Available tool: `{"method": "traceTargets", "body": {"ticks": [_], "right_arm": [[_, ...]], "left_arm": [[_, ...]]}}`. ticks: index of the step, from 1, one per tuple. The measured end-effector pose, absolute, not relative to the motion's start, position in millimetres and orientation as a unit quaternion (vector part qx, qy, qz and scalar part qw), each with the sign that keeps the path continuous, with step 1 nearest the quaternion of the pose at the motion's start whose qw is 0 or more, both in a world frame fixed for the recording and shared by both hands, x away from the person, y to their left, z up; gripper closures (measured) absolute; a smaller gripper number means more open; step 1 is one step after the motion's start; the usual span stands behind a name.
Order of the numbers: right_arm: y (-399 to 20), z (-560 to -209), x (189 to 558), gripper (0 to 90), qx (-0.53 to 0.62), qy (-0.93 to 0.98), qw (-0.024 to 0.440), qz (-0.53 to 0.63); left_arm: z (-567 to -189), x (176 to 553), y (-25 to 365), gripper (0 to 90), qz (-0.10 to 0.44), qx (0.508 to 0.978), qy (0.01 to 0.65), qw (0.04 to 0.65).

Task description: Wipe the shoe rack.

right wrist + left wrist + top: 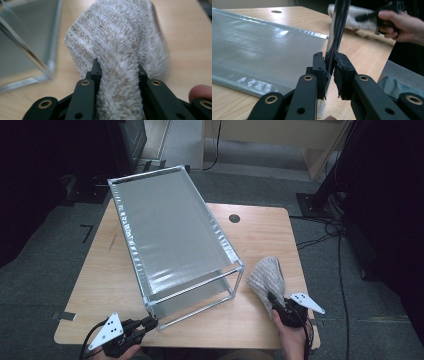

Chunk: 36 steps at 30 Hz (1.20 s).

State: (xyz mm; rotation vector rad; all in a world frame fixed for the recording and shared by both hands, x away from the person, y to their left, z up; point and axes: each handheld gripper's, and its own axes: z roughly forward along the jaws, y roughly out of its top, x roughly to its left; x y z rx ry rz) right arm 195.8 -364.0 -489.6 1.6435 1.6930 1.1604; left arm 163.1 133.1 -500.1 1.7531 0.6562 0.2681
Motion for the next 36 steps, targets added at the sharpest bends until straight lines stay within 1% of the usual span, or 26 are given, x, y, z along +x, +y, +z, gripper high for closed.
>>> {"method": "traceTargets", "body": {"ticks": [6, 12, 15, 17, 20, 23, 25, 27, 34, 36], "right_arm": [[-341.4, -443.8, 191.2, 70.6, 0.568, 0.597, 0.298, 0.482], [-318.3, -399.8, 183.7, 70.3, 0.532, 0.569, 0.330, 0.533], [-303.8, -385.4, 181.2, 69.8, 0.509, 0.564, 0.337, 0.556], [-286.6, -378.8, 180.6, 69.6, 0.486, 0.569, 0.339, 0.570], [-261.5, -377.6, 183.4, 69.5, 0.460, 0.589, 0.333, 0.575], [-236.6, -384.0, 185.9, 69.4, 0.445, 0.619, 0.323, 0.561], [-228.3, -385.2, 183.2, 69.3, 0.435, 0.622, 0.322, 0.565], [-216.7, -382.9, 178.9, 69.1, 0.422, 0.638, 0.301, 0.570], [-166.4, -381.7, 155.8, 68.6, 0.350, 0.685, 0.259, 0.584], [-153.9, -382.2, 148.9, 68.6, 0.327, 0.698, 0.261, 0.582]], "left_arm": [[-500.6, 162.9, 131.3, 79.8, 0.113, 0.751, 0.281, 0.587], [-501.1, 162.5, 130.6, 79.8, 0.115, 0.752, 0.278, 0.587], [-501.2, 162.5, 129.2, 79.9, 0.113, 0.752, 0.277, 0.588], [-501.1, 162.5, 127.2, 79.9, 0.114, 0.752, 0.275, 0.587], [-500.9, 161.2, 124.0, 80.0, 0.114, 0.755, 0.272, 0.586], [-500.8, 160.0, 121.8, 80.2, 0.114, 0.755, 0.273, 0.585], [-501.0, 160.3, 121.8, 80.3, 0.110, 0.754, 0.274, 0.586], [-501.4, 160.3, 120.4, 80.4, 0.111, 0.755, 0.270, 0.587], [-501.0, 159.9, 116.0, 80.6, 0.112, 0.758, 0.266, 0.584], [-501.1, 159.7, 116.1, 80.7, 0.113, 0.758, 0.266, 0.584]]}}
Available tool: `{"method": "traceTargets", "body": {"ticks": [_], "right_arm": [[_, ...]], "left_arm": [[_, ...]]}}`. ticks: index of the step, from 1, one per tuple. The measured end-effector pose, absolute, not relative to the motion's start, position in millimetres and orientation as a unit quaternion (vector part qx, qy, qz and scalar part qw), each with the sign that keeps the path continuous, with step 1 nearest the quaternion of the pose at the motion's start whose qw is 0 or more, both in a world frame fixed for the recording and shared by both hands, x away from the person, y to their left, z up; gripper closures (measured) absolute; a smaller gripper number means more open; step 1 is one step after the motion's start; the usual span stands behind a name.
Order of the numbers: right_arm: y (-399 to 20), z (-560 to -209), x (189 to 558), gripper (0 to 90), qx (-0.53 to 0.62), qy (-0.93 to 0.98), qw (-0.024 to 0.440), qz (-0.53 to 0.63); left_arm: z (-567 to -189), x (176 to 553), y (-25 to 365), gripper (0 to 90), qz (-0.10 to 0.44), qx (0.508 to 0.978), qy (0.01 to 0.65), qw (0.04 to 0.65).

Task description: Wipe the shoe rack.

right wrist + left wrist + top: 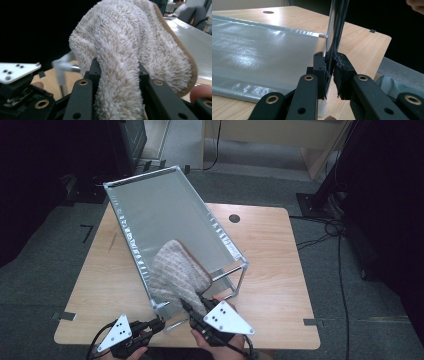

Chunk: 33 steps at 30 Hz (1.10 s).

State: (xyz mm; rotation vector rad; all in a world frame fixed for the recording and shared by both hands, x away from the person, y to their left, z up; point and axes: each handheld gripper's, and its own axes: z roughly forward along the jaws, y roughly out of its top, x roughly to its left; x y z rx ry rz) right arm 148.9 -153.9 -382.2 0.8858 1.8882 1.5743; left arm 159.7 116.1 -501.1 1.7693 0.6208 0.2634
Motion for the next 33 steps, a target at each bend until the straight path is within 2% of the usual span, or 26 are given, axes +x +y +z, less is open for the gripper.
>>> {"method": "traceTargets", "body": {"ticks": [5, 13, 17, 27, 33], "right_arm": [[-155.0, -383.2, 148.8, 68.5, 0.328, 0.700, 0.280, 0.569], [-224.6, -392.5, 168.2, 68.8, 0.436, 0.630, 0.360, 0.532], [-246.4, -415.6, 172.0, 69.8, 0.471, 0.605, 0.393, 0.508], [-233.7, -445.1, 166.6, 70.8, 0.468, 0.623, 0.394, 0.487], [-213.6, -466.8, 166.1, 70.8, 0.461, 0.658, 0.374, 0.463]], "left_arm": [[-501.4, 159.8, 117.6, 80.8, 0.114, 0.760, 0.262, 0.584], [-501.2, 160.6, 118.4, 80.8, 0.112, 0.762, 0.261, 0.583], [-501.3, 160.8, 118.0, 80.9, 0.112, 0.762, 0.260, 0.582], [-501.3, 160.5, 117.3, 80.9, 0.113, 0.761, 0.263, 0.583], [-501.3, 160.6, 117.1, 80.9, 0.112, 0.761, 0.263, 0.583]]}}
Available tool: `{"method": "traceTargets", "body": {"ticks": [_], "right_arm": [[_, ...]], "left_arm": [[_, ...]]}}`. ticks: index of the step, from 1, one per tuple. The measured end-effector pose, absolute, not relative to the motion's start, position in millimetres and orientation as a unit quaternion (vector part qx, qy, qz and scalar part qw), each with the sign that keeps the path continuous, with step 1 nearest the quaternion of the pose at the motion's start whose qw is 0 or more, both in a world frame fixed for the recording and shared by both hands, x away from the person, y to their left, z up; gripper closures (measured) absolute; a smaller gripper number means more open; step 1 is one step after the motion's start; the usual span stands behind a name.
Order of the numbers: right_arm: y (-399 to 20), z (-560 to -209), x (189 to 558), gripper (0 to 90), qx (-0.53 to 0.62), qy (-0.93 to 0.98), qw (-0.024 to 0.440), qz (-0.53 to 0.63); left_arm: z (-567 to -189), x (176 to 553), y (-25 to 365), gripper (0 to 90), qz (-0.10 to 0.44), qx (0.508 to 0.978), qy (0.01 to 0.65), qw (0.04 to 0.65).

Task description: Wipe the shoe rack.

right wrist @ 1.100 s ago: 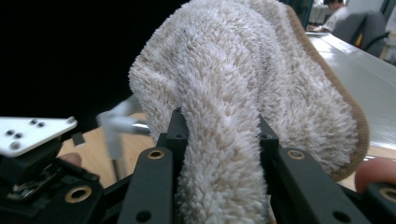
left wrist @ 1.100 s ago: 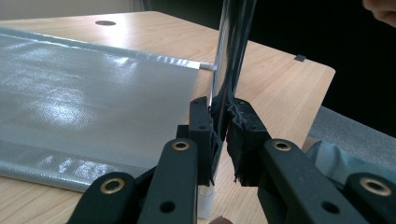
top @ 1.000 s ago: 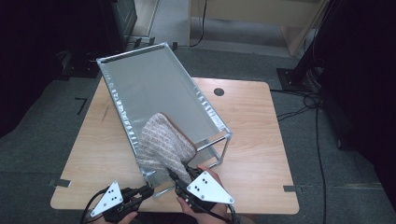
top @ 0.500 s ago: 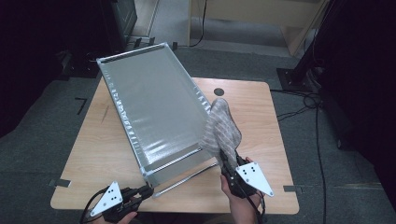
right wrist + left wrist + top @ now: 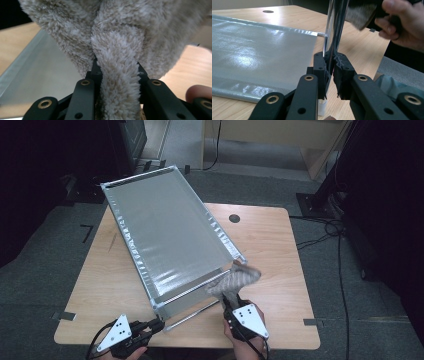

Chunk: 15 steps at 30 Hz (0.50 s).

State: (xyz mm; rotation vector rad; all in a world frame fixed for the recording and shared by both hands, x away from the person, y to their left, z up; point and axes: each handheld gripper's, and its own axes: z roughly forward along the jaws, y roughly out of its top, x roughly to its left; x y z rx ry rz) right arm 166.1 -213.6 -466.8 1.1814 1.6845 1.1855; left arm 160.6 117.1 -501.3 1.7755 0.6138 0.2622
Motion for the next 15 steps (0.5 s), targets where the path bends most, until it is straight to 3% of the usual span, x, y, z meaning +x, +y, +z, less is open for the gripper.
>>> {"method": "traceTargets", "body": {"ticks": [6, 15], "right_arm": [[-194.1, -490.7, 176.0, 70.9, 0.475, 0.699, 0.297, 0.444], [-224.3, -455.0, 175.6, 71.3, 0.514, 0.621, 0.309, 0.505]], "left_arm": [[-501.6, 160.7, 117.5, 80.9, 0.111, 0.761, 0.261, 0.583], [-501.9, 161.1, 118.0, 80.9, 0.111, 0.761, 0.259, 0.584]]}}
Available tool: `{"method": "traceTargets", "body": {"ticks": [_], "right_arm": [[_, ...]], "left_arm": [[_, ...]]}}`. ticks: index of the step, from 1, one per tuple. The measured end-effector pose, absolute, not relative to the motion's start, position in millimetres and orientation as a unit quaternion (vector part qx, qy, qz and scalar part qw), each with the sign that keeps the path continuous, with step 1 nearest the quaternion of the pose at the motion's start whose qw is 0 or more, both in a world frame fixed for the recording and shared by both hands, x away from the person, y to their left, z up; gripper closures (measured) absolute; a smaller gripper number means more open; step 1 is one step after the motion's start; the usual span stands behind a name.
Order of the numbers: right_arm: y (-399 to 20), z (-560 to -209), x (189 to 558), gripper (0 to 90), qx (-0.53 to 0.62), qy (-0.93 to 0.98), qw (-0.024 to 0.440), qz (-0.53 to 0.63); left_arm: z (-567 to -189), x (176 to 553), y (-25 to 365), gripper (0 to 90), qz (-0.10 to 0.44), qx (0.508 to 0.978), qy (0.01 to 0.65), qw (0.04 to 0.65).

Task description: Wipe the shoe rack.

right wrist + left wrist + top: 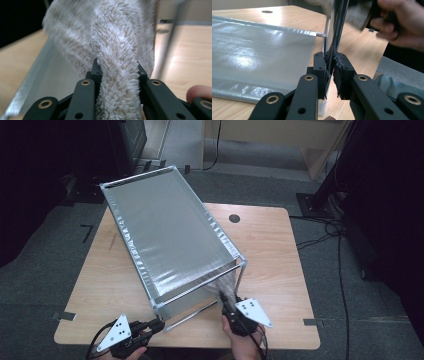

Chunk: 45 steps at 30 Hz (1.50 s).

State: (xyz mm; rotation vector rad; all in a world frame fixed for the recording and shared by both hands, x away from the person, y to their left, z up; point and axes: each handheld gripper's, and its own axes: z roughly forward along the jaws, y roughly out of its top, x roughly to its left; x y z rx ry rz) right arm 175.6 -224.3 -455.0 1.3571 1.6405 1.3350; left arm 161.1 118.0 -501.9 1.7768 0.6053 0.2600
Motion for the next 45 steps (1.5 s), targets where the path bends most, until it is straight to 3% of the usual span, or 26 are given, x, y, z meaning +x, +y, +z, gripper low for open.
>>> {"method": "traceTargets", "body": {"ticks": [6, 16, 19, 24, 30, 45], "right_arm": [[-242.1, -442.5, 170.0, 71.7, 0.531, 0.588, 0.312, 0.524], [-179.4, -436.0, 150.8, 71.6, 0.415, 0.670, 0.271, 0.553], [-161.0, -433.8, 145.1, 71.5, 0.366, 0.705, 0.239, 0.559], [-149.1, -429.1, 138.9, 71.4, 0.329, 0.729, 0.230, 0.554], [-178.6, -427.7, 152.4, 71.2, 0.379, 0.697, 0.241, 0.559], [-274.4, -430.6, 174.6, 71.2, 0.514, 0.590, 0.319, 0.535]], "left_arm": [[-501.9, 161.1, 116.6, 80.9, 0.111, 0.760, 0.261, 0.584], [-502.7, 161.3, 116.5, 80.8, 0.110, 0.759, 0.261, 0.586], [-502.9, 161.3, 116.4, 80.8, 0.110, 0.759, 0.262, 0.586], [-503.1, 161.6, 116.8, 80.8, 0.110, 0.760, 0.260, 0.585], [-503.2, 161.5, 116.9, 80.8, 0.111, 0.761, 0.259, 0.584], [-503.9, 161.7, 116.9, 80.8, 0.111, 0.763, 0.257, 0.583]]}}
